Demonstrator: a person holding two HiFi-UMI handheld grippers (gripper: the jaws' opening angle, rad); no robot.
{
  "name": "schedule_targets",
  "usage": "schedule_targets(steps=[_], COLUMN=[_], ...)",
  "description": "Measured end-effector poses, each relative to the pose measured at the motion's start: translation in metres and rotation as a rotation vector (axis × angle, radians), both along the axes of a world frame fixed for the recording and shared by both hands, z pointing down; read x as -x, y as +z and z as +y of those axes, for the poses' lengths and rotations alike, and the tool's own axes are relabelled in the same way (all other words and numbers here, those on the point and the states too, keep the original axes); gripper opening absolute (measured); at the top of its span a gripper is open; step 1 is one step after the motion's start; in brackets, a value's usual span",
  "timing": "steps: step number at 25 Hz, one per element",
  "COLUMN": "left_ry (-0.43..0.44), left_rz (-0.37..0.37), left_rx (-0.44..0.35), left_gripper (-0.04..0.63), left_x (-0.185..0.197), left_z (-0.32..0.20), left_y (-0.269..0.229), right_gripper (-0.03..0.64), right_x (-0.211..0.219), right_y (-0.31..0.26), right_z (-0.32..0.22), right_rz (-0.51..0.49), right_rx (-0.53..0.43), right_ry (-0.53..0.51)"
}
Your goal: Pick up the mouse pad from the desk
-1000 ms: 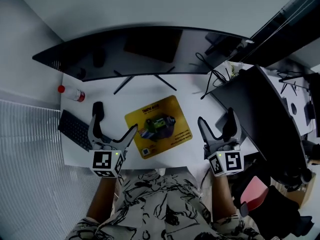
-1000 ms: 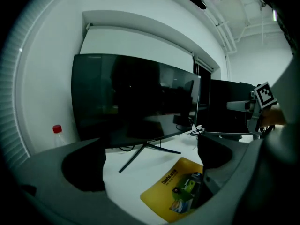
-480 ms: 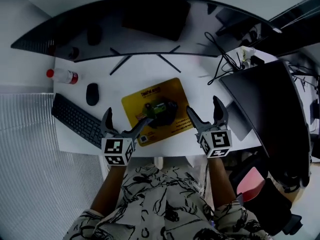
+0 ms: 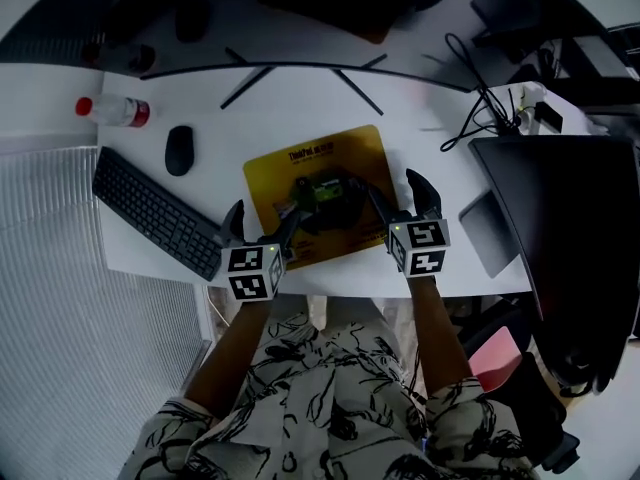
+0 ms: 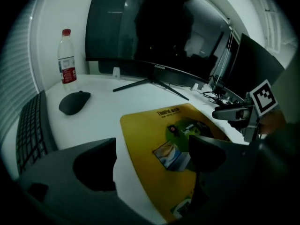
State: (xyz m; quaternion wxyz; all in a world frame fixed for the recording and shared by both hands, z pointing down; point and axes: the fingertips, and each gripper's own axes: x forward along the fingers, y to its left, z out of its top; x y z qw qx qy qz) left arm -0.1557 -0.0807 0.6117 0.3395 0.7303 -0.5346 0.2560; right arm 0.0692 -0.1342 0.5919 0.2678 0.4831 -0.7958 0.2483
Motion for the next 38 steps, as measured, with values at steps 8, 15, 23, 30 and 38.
schedule_targets(steps=[8, 15, 23, 30, 38], left_ry=[-0.037, -0.071, -0.054, -0.048, 0.000], left_rz=[-0.114, -0.141, -0.136, -0.151, -0.142], left_rx=[0.010, -0.006, -0.024, -0.022, -0.026], left_gripper=[0.380, 0.354, 0.304, 0.286, 0.005], left_x=[0.005, 0.005, -0.001, 0.001, -0.001], left_z=[0.003, 0.007, 0.005, 0.005, 0.008], left_y=[0.020, 0.020, 0.016, 0.015, 0.016], right_gripper=[0.286, 0.241, 0.203, 0.134, 0.092], right_x=[0.002, 0.005, 0.008, 0.013, 0.017], right_y=[0.031, 0.033, 0.033, 0.032, 0.032], right_z=[0.004, 0.005, 0.006, 0.009, 0.011], right_rz=[0.030, 0.060, 0.063, 0.074, 0.075], right_rx=[0.056, 0.026, 0.031, 0.027, 0.043], right_ry=[0.012, 0.023, 0.016, -0.016, -0.062])
